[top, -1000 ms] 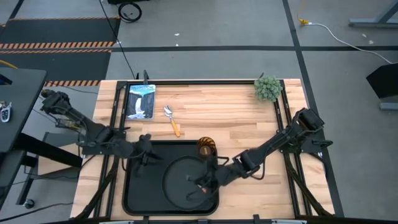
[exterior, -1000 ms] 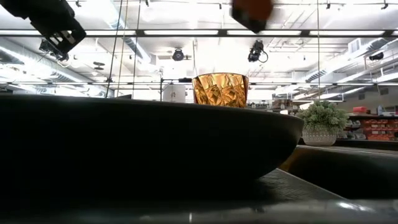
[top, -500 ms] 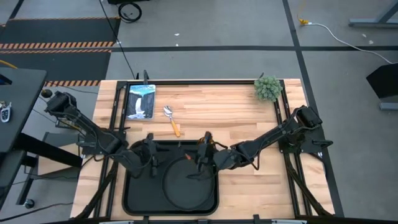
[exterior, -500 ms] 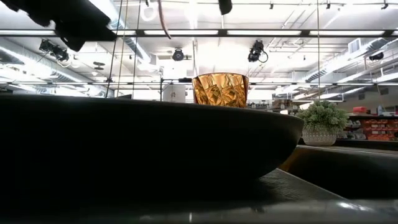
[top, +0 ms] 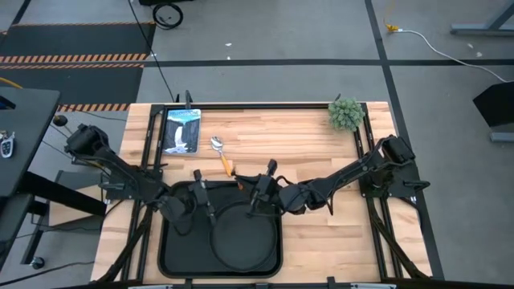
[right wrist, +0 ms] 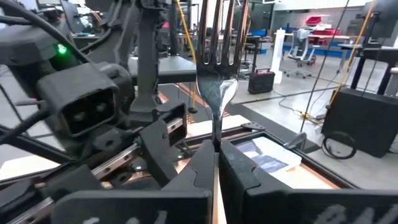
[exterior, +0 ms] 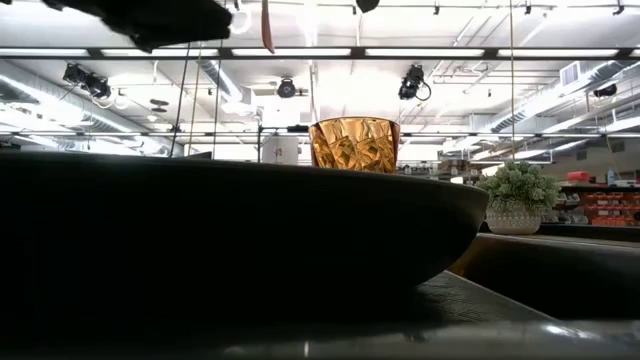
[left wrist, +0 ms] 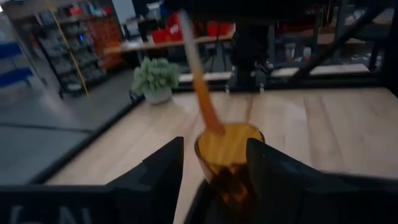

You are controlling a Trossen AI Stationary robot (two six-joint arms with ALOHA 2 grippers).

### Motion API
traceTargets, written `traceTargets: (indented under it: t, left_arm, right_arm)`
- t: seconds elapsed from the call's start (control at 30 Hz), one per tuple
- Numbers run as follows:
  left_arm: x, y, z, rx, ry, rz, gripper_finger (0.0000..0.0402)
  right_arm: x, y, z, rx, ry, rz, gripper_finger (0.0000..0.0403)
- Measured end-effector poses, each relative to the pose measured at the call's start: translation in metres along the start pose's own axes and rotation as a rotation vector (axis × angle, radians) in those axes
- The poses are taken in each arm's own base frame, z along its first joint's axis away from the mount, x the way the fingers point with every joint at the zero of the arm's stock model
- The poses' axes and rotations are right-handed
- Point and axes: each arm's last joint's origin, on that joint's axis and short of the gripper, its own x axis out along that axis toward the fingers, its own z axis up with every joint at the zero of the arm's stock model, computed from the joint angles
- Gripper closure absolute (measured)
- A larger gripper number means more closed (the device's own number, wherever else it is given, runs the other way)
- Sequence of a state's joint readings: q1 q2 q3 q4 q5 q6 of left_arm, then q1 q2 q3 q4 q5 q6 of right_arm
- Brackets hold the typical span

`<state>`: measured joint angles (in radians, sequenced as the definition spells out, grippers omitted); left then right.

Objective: Pick and place plate/cup/fork/spoon on tray
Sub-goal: Put the orange fork to the left of the black plate on the black tray

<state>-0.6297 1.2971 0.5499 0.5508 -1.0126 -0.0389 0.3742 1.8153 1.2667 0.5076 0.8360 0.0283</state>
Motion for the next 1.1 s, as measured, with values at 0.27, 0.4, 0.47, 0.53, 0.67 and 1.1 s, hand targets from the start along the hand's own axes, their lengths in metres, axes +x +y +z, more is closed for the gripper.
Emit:
traceTargets:
  t: [0.27,0.4,0.47,0.53,0.67,1.1]
  left_arm:
    - [0.022,0.006,0.010,-0.030,-0.035,-0.028,0.0230]
    - [0.030,0.012,0.014,-0.063,-0.039,-0.025,0.0230]
    - [0.033,0.014,0.014,-0.069,-0.038,-0.037,0.0230]
    - [0.035,0.016,0.014,-0.091,-0.037,-0.042,0.0230]
    - [0.040,0.020,0.014,-0.118,-0.035,-0.041,0.0230]
    - [0.050,0.031,0.013,-0.124,-0.031,0.012,0.0237]
  right_arm:
    - [0.005,-0.005,0.000,-0.003,-0.003,-0.017,0.0392]
    - [0.005,-0.005,0.002,-0.005,-0.015,-0.019,0.0392]
    - [0.005,-0.005,0.003,-0.008,-0.020,-0.027,0.0392]
    - [0.005,-0.005,0.004,-0.001,-0.028,-0.029,0.0392]
    - [0.007,-0.007,0.005,0.013,-0.040,-0.037,0.0392]
    - [0.010,-0.011,0.007,0.038,-0.056,-0.045,0.0392]
